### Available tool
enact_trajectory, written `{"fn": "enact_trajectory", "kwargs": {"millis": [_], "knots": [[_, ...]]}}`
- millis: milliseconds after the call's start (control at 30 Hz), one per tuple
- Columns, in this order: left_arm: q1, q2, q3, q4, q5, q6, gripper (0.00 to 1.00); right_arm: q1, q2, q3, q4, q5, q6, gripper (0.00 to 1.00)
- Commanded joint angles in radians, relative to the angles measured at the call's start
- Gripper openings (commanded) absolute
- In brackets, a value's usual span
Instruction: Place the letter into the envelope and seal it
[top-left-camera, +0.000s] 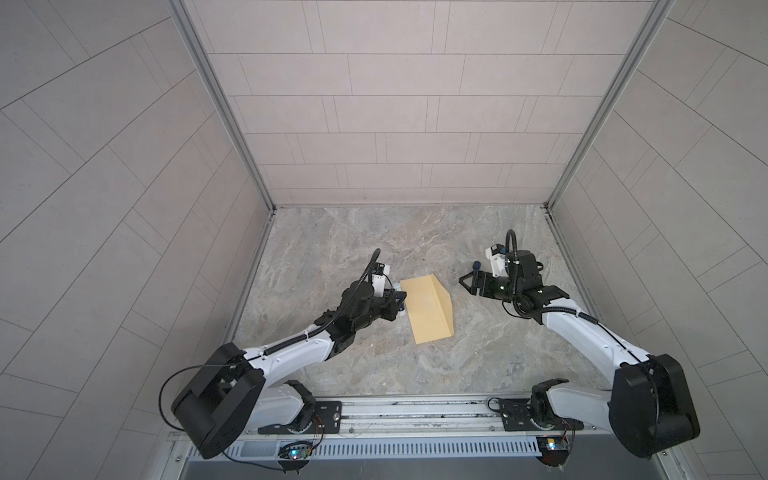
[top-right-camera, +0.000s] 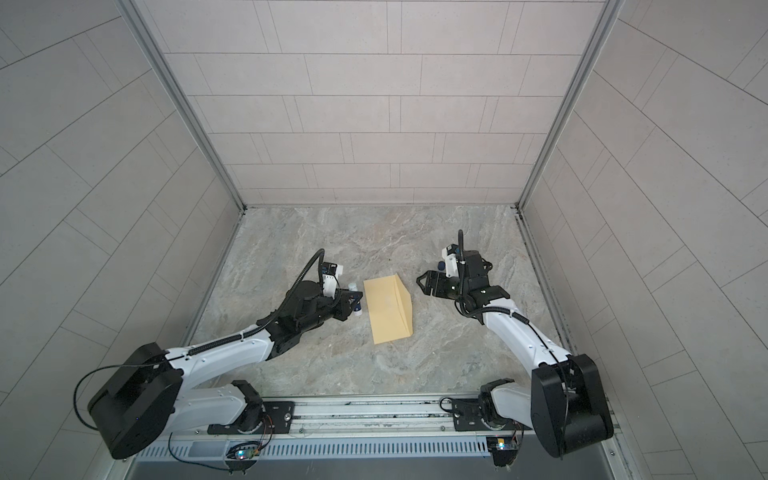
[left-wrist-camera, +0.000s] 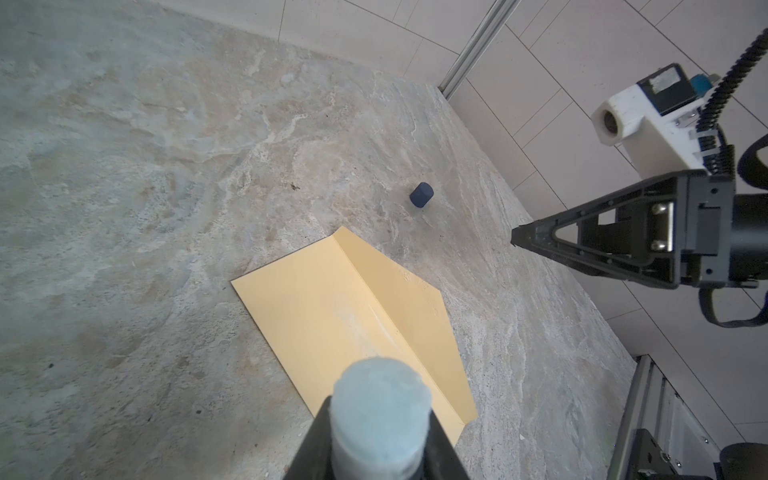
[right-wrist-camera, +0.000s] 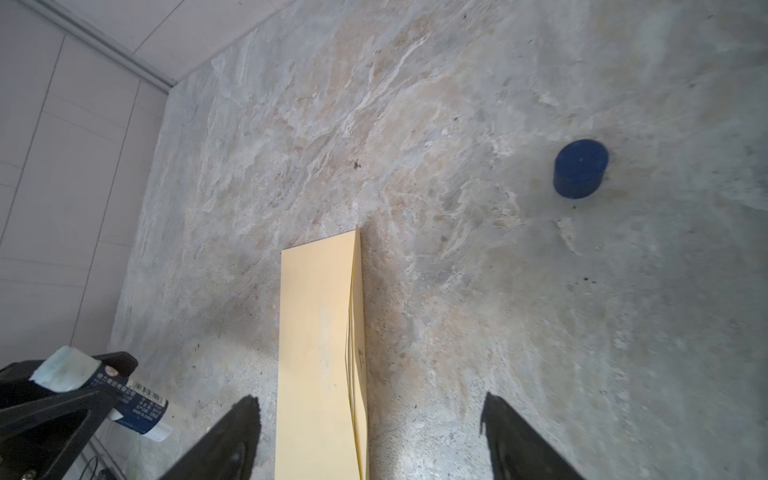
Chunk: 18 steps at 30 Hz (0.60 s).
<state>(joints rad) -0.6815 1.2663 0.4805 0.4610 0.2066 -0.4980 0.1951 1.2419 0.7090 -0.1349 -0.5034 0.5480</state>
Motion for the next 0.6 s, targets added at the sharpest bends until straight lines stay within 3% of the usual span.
{"fn": "enact_trajectory", "kwargs": {"millis": [0, 133, 333, 567], "knots": [[-0.006, 0.033, -0.011, 0.095, 0.017, -0.015, 0.0, -0.004, 0.043, -0.013, 0.088, -0.074, 0.058, 0.69], [-0.007, 0.081, -0.012, 0.131, 0.025, -0.027, 0.0, -0.008, 0.105, -0.014, 0.127, -0.101, 0.088, 0.42], [-0.01, 0.165, -0.011, 0.187, 0.033, -0.045, 0.0, -0.008, 0.187, -0.008, 0.157, -0.132, 0.115, 0.14], [-0.014, 0.242, -0.007, 0.224, 0.029, -0.05, 0.0, -0.008, 0.271, -0.013, 0.209, -0.148, 0.159, 0.07]]}}
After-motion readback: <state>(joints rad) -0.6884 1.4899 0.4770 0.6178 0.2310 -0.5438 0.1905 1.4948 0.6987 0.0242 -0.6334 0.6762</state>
